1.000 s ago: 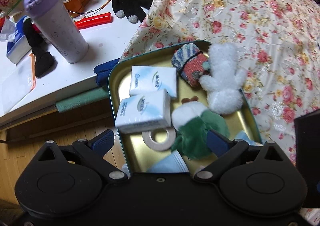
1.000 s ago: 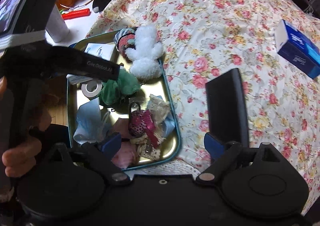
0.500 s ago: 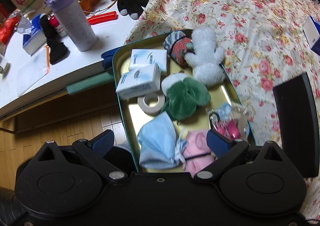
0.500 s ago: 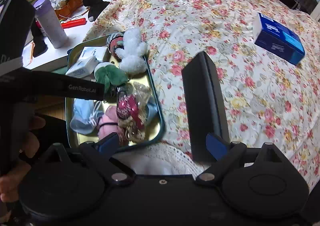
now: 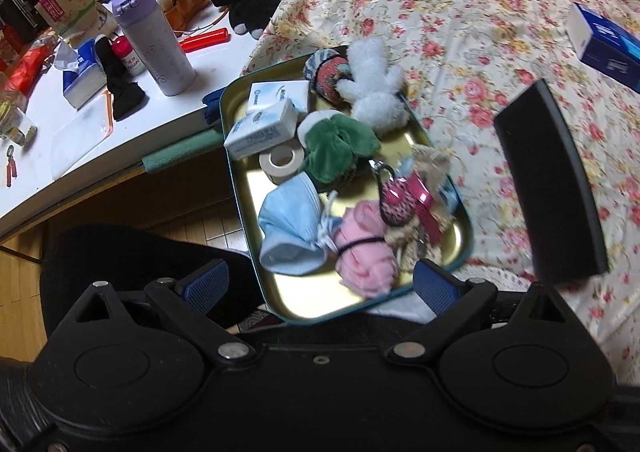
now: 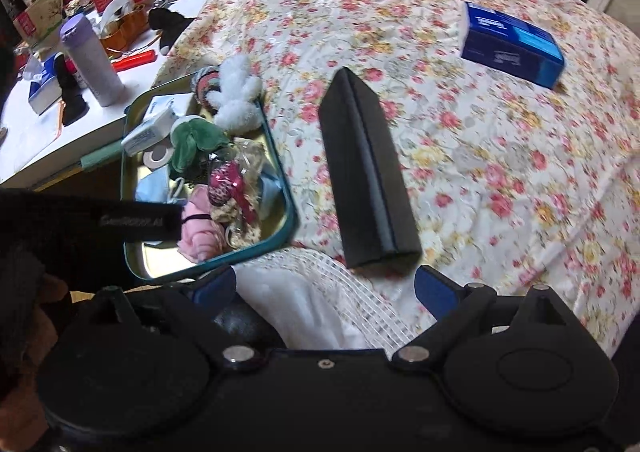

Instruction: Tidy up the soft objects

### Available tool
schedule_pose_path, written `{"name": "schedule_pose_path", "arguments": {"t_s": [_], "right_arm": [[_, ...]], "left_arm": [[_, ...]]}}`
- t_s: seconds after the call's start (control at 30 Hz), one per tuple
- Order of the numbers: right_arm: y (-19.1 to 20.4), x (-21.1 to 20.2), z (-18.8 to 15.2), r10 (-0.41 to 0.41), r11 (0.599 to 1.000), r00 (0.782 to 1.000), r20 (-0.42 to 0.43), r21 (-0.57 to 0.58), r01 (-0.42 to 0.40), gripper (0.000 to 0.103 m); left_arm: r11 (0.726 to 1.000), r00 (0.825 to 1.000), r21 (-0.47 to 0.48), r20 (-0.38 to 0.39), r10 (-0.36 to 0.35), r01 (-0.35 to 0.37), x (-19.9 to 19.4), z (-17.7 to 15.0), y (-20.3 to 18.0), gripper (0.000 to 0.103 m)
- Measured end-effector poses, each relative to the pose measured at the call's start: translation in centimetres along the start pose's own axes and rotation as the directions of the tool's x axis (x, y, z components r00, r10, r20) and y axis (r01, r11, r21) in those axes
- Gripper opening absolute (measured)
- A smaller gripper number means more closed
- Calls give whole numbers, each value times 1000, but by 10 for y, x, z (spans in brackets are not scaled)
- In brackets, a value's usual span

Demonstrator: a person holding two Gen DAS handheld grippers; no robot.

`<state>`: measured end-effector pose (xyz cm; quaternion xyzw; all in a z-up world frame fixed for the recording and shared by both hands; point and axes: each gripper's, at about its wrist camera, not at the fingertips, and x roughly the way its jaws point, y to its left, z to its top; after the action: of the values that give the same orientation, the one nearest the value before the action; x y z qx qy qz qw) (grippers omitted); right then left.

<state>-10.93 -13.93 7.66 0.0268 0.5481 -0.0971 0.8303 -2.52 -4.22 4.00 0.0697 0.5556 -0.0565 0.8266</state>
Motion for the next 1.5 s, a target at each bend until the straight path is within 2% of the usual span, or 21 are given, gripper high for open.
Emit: {"name": "schedule_pose_path", "arguments": {"t_s": [0.2, 0.4, 0.67, 0.83, 1.5], "right_arm": [[-2, -4, -11, -43, 999, 999, 16, 6, 43, 99], [-3, -1, -23, -58, 998, 998, -3, -3, 58, 99], [-2, 1, -29, -103, 994, 995, 1, -22, 103, 100], [-8, 5, -29, -138, 990, 990, -10, -12, 138, 101], [-19, 12, -29, -135, 991, 990, -42, 6, 136, 102]], "left_arm": [[1000, 1000, 17, 20, 2, -2, -16, -20, -7, 96], [1000, 999, 7, 34, -1, 1, -25, -34, -8, 96], [1000, 999, -16, 48, -5, 6, -32, -42, 0, 96], [999, 998, -30, 69, 17, -15, -34, -46, 5, 96], [1000, 1000, 25, 24, 5, -6, -27, -59, -8, 96]]}}
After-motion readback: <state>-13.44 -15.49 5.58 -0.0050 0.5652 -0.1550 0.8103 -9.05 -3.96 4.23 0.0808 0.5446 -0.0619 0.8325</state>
